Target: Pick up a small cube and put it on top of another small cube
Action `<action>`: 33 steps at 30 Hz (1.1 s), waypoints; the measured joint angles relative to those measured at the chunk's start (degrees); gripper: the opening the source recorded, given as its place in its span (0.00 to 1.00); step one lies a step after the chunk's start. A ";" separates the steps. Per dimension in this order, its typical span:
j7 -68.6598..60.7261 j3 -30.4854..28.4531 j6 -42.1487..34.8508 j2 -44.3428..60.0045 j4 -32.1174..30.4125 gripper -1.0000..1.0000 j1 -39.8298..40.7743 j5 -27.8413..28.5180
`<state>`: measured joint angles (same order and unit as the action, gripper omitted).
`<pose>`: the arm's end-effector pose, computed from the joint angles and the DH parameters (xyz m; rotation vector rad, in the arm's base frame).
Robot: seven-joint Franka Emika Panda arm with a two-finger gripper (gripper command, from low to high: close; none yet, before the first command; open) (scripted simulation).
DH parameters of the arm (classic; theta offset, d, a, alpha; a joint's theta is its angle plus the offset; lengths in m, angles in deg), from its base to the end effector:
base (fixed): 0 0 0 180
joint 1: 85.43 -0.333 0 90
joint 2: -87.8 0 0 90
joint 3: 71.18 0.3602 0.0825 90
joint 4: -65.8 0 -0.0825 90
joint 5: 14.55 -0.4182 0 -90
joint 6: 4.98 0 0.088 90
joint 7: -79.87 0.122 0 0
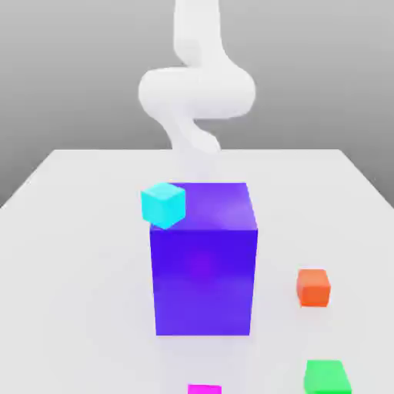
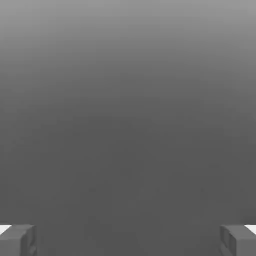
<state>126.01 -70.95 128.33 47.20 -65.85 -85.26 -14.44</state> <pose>0.3950 0.0009 0.7039 -2.4813 1.0541 -0.9609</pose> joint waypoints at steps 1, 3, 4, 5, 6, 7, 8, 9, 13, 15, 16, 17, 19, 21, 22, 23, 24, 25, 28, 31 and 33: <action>0.15 0.07 0.66 2.26 0.06 0.50 0.03 0.06; 0.42 0.25 1.91 6.55 0.17 0.50 0.16 0.18; 0.55 0.34 2.53 8.65 0.22 0.50 0.22 0.24; 0.69 0.41 3.14 10.74 0.27 0.50 0.27 0.31; 0.82 0.49 3.75 12.82 0.32 0.50 0.31 0.37; 0.97 0.55 4.36 14.90 0.38 0.50 0.35 0.44; 1.11 0.62 4.96 16.98 0.43 0.50 0.38 0.51; 1.24 0.69 5.57 19.05 0.48 0.50 0.43 0.58; 1.78 0.90 7.98 27.36 0.70 0.50 0.52 0.84; 2.08 0.97 9.19 31.52 0.81 0.50 0.54 1.02; 2.21 1.00 9.81 33.59 0.86 0.50 0.54 1.06; 2.34 1.02 10.42 35.67 0.91 0.50 0.53 1.10; 2.58 1.05 11.62 39.82 1.02 0.50 0.51 1.21; 2.80 1.05 12.85 43.98 1.12 0.50 0.45 1.23; 2.89 1.05 13.46 46.05 1.17 0.50 0.42 1.24; 2.98 1.05 14.07 48.13 1.22 0.50 0.39 1.24; 3.07 1.07 14.68 50.20 1.27 0.50 0.38 1.23; 3.14 1.08 15.29 52.28 1.32 0.50 0.36 1.20; 3.32 1.12 17.12 58.50 1.48 0.50 0.29 1.07; 3.50 1.16 20.48 64.73 2.26 0.50 0.31 1.16; 3.68 1.01 23.58 68.89 3.10 0.50 0.19 1.37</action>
<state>129.69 -69.94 151.91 116.09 -62.75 -85.07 -13.07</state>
